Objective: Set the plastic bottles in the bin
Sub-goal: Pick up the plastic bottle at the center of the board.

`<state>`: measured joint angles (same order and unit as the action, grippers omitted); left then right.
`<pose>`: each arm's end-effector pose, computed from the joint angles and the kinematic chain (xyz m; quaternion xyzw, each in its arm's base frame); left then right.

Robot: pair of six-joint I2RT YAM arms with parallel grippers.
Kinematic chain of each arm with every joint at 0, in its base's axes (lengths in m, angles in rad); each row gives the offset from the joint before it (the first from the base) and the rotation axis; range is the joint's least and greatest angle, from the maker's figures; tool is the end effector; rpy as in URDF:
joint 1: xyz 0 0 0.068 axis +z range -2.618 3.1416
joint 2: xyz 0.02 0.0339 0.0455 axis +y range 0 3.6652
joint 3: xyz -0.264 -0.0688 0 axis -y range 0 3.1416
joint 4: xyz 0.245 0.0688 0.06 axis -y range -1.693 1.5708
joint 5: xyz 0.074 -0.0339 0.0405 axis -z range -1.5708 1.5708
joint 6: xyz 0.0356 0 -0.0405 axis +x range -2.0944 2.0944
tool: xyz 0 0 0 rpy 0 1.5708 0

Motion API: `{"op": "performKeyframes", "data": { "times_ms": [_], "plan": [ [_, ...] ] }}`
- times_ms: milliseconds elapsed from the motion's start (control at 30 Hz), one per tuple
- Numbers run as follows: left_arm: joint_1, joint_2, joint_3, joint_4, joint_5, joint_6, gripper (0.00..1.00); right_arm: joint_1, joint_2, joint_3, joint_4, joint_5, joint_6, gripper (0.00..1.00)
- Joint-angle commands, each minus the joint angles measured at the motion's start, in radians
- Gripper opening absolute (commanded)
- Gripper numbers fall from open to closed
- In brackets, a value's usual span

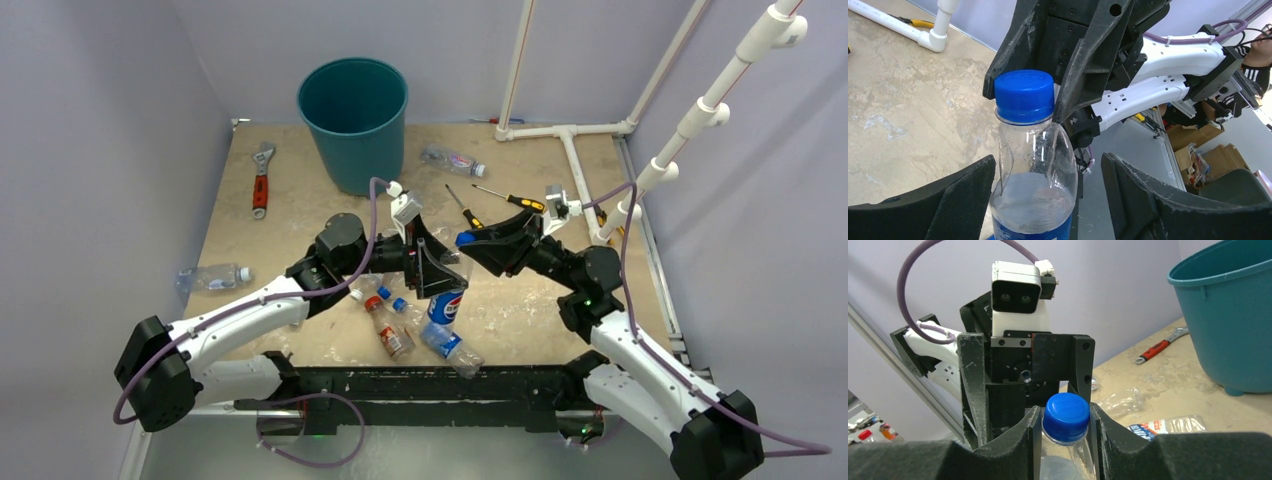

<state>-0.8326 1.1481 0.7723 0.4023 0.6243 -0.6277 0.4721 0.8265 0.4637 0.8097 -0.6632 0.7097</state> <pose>0.1626 -0.2096 0.3229 0.2868 0.6380 -0.6144 0.3651 0.1535 0.1030 0.3209 -0.2138 0.5329 0.5898 0.5678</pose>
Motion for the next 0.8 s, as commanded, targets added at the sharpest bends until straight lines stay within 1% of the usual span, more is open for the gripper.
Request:
{"op": "performKeyframes", "data": {
  "times_ms": [0,133,200,333,367,400,467,533,567,600,700,767],
  "plan": [
    [-0.005,0.007,0.002,0.051,0.018,-0.001,0.73,0.012,0.000,0.064,0.064,0.030,0.011,0.20],
    [-0.007,0.009,0.001,0.046,0.013,0.000,0.60,0.017,0.003,0.077,0.060,0.028,0.015,0.20],
    [-0.007,0.009,0.001,0.041,0.004,0.002,0.50,0.018,0.005,0.080,0.063,0.023,0.020,0.20],
    [-0.007,-0.003,0.001,0.034,-0.003,0.006,0.36,0.020,0.003,0.092,0.046,0.008,0.024,0.23],
    [-0.007,-0.009,0.000,0.033,-0.009,0.008,0.33,0.020,-0.001,0.095,0.032,0.005,0.025,0.27],
    [-0.007,-0.017,0.000,0.035,-0.016,0.010,0.31,0.020,-0.007,0.100,0.015,0.000,0.025,0.36],
    [-0.007,-0.037,0.000,0.035,-0.029,0.015,0.30,0.020,-0.026,0.112,-0.034,-0.010,0.012,0.60],
    [-0.007,-0.058,0.002,0.029,-0.042,0.026,0.28,0.020,-0.063,0.128,-0.122,-0.006,-0.020,0.80],
    [-0.007,-0.069,0.004,0.026,-0.049,0.032,0.28,0.020,-0.087,0.136,-0.166,-0.006,-0.040,0.93],
    [-0.007,-0.082,0.005,0.023,-0.060,0.038,0.27,0.020,-0.112,0.139,-0.208,-0.002,-0.065,0.98],
    [-0.007,-0.122,0.010,0.015,-0.111,0.062,0.26,0.020,-0.181,0.131,-0.298,0.019,-0.132,0.99],
    [-0.007,-0.147,0.016,0.024,-0.150,0.071,0.26,0.020,-0.201,0.110,-0.306,-0.007,-0.147,0.99]
  ]
}}
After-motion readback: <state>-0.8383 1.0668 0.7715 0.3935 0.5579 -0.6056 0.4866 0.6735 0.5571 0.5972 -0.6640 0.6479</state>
